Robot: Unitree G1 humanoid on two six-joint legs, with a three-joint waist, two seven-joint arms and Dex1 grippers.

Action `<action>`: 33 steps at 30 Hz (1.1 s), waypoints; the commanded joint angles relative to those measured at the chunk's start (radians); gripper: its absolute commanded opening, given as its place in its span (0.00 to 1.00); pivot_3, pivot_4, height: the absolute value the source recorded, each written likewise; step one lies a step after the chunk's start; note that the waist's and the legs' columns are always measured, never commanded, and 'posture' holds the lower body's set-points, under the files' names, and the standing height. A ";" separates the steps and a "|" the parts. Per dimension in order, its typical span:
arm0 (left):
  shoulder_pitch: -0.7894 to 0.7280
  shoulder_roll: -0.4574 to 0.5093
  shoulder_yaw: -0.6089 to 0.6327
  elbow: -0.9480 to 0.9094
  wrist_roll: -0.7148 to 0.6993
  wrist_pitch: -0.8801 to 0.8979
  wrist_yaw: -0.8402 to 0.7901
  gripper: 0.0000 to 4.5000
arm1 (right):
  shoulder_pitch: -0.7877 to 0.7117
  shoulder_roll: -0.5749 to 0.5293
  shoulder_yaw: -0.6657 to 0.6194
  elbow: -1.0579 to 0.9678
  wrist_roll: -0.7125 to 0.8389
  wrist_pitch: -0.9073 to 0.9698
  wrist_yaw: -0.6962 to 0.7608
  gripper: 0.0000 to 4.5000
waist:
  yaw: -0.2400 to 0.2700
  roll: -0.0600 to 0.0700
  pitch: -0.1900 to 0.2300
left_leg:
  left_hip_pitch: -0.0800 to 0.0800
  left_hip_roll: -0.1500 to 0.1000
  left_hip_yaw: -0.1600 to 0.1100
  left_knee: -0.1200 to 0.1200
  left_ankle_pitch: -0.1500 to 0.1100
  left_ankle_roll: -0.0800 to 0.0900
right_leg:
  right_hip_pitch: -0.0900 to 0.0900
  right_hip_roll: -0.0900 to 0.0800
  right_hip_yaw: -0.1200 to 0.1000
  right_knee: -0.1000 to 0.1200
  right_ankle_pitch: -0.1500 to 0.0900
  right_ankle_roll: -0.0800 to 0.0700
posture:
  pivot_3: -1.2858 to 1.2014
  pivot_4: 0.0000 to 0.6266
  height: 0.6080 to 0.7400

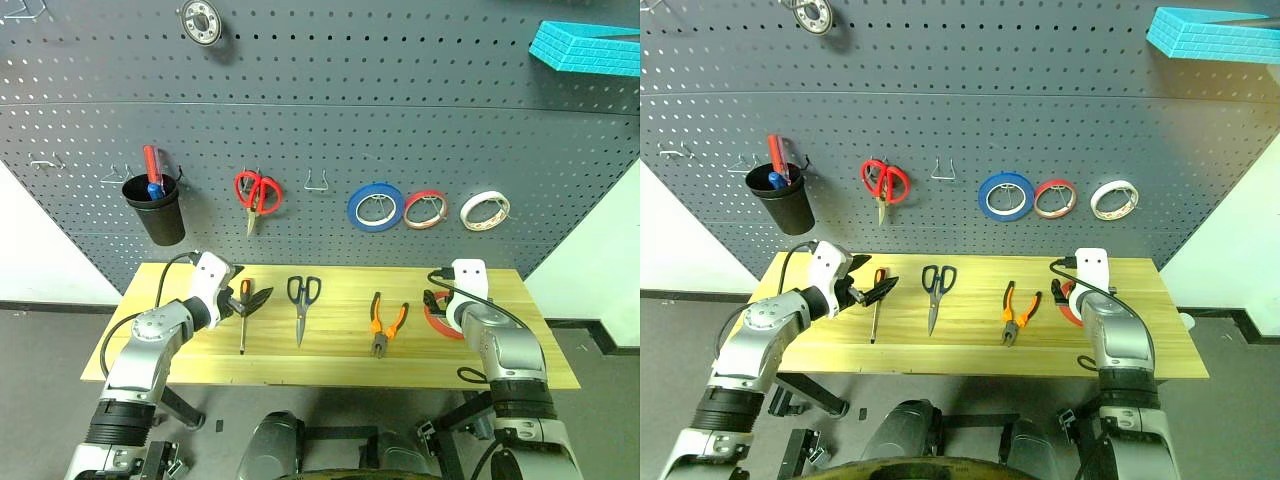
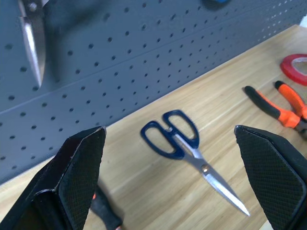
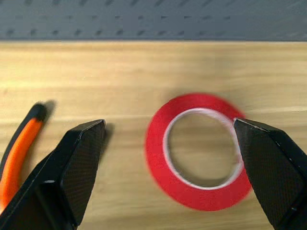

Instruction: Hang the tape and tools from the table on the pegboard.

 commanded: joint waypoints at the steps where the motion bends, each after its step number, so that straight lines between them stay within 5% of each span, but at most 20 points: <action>1: -0.015 0.031 -0.007 -0.079 -0.014 0.024 -0.029 1.00 | -0.066 -0.039 0.009 0.054 -0.012 -0.036 0.039 0.99 | 0.000 0.000 0.000 | 0.000 0.000 0.000 0.000 0.000 0.000 | 0.000 0.000 0.000 0.000 0.000 0.000 | 0.66 0.00 0.37; 14: -0.015 0.075 -0.097 -0.123 0.042 0.076 -0.067 1.00 | -0.126 -0.058 0.033 0.209 -0.038 -0.118 0.075 0.99 | 0.003 0.000 0.000 | 0.000 0.000 0.000 0.000 0.000 0.000 | 0.000 0.000 0.000 0.000 0.000 0.000 | 0.67 0.00 0.37; 33: -0.246 -0.157 -0.265 0.306 0.161 -0.153 -0.081 1.00 | -0.143 -0.024 0.030 0.266 -0.056 -0.171 0.049 0.99 | 0.018 0.001 0.000 | -0.002 0.000 0.000 0.004 0.000 0.001 | -0.001 0.001 0.000 0.002 0.000 0.000 | 0.64 0.03 0.37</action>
